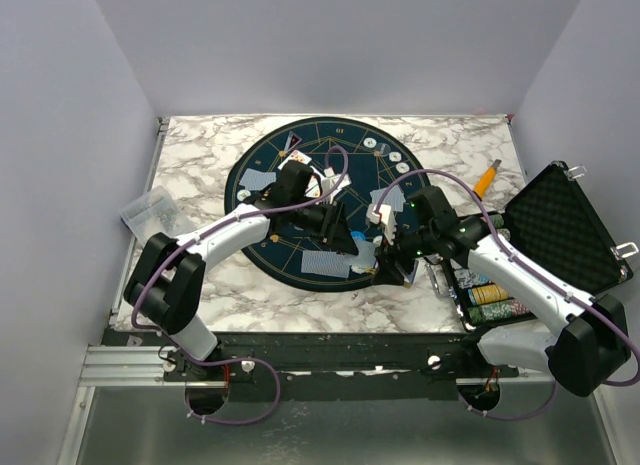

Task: Distribute texas hold em gaming equipment

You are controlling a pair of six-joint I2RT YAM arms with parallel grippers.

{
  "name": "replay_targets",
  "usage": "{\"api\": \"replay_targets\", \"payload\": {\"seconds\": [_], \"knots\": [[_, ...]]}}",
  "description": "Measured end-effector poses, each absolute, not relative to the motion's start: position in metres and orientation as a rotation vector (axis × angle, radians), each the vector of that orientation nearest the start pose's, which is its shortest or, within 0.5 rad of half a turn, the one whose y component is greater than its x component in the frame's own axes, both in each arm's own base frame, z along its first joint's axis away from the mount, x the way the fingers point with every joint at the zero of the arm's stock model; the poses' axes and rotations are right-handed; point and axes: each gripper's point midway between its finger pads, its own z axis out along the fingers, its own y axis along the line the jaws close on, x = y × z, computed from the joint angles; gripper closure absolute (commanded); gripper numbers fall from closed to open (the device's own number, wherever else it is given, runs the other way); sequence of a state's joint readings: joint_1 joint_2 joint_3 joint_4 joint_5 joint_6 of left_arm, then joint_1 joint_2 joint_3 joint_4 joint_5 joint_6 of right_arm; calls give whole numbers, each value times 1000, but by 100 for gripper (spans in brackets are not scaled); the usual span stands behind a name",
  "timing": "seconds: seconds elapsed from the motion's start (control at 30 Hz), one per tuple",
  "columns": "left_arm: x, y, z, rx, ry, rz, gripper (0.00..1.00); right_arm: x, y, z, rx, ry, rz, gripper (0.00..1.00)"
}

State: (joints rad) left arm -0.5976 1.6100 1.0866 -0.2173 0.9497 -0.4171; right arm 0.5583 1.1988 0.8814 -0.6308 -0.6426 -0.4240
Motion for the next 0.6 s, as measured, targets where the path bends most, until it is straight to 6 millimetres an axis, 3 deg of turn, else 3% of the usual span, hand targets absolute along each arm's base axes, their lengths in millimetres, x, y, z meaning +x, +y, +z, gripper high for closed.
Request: {"api": "replay_targets", "payload": {"seconds": [0.1, 0.17, 0.3, 0.33, 0.43, 0.6], "knots": [[217, -333, 174, 762, 2310, -1593, 51, 186, 224, 135, -1383, 2019, 858, 99], [217, -335, 176, 767, 2297, -1596, 57, 185, 224, 135, -1390, 2016, 856, 99], [217, -338, 179, 760, 2288, -1615, 89, 185, 224, 134, -1398, 2014, 845, 99], [217, -338, 181, 761, 2282, -1622, 93, 186, 224, 134, -1399, 2015, 840, 99], [217, -339, 184, 753, 2277, -1646, 100, 188, 222, 132, -1394, 2025, 815, 99], [222, -327, 178, 686, 2294, -1646, 100, 192, 218, 130, -1376, 2051, 771, 99]]}}
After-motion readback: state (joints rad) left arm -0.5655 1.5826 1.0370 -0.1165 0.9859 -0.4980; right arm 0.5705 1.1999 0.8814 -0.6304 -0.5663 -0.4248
